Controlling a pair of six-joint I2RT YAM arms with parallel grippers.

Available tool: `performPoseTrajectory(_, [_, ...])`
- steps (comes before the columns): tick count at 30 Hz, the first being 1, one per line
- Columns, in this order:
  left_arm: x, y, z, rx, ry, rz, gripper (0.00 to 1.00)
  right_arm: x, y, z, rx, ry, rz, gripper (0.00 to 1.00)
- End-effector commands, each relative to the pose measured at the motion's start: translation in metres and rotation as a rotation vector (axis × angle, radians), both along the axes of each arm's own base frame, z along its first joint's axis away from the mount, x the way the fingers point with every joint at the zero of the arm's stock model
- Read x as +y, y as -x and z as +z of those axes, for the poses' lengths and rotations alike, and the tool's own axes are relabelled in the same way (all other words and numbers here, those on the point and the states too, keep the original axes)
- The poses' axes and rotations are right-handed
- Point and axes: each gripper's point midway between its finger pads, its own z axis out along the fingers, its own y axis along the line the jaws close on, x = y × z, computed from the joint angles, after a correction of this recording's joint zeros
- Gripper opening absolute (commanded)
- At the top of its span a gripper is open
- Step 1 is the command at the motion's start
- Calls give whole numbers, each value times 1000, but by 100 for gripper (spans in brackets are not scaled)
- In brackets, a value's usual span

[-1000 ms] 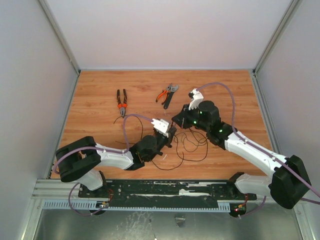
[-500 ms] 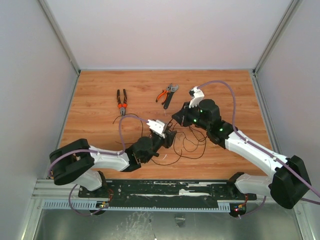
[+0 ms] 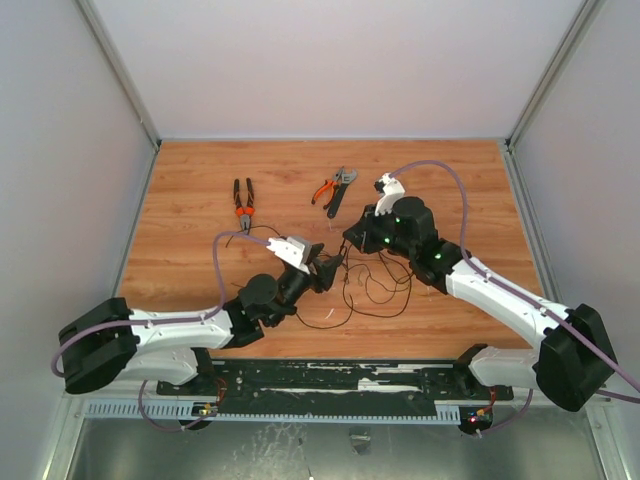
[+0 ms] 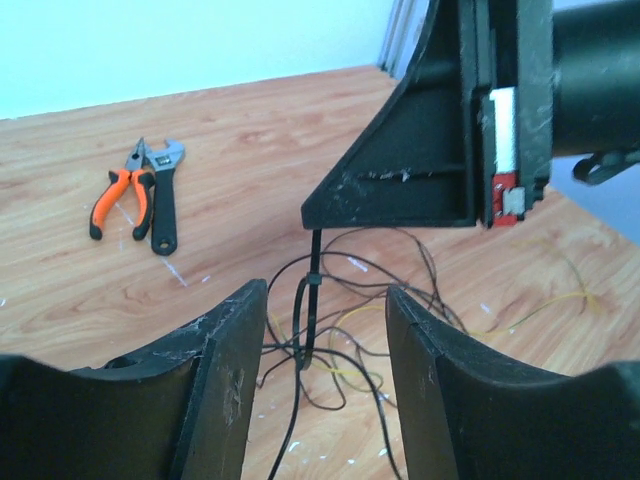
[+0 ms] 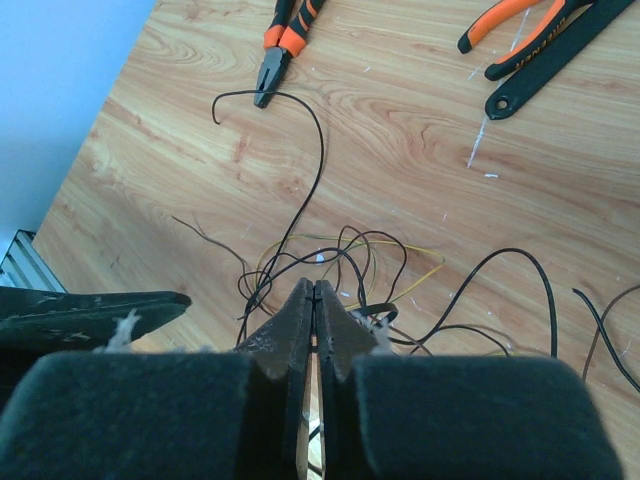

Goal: Zip-tie the wires
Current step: Tie the cable at the center of the board.

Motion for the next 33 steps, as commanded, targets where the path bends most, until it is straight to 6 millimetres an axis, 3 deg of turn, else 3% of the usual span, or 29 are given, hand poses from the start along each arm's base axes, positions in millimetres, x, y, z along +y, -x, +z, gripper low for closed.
performPoseTrajectory(1, [0,-6,-15,-1,-88,6,56,9,0,20,-30,-32,20,0])
performPoseTrajectory(18, [-15,-29,-24,-16,-127,32,57,10,2,23,-26,-44,31,0])
performPoseTrajectory(33, [-23,-44,-20,-32,-131,51,43,10,3,19,-20,-39,33,0])
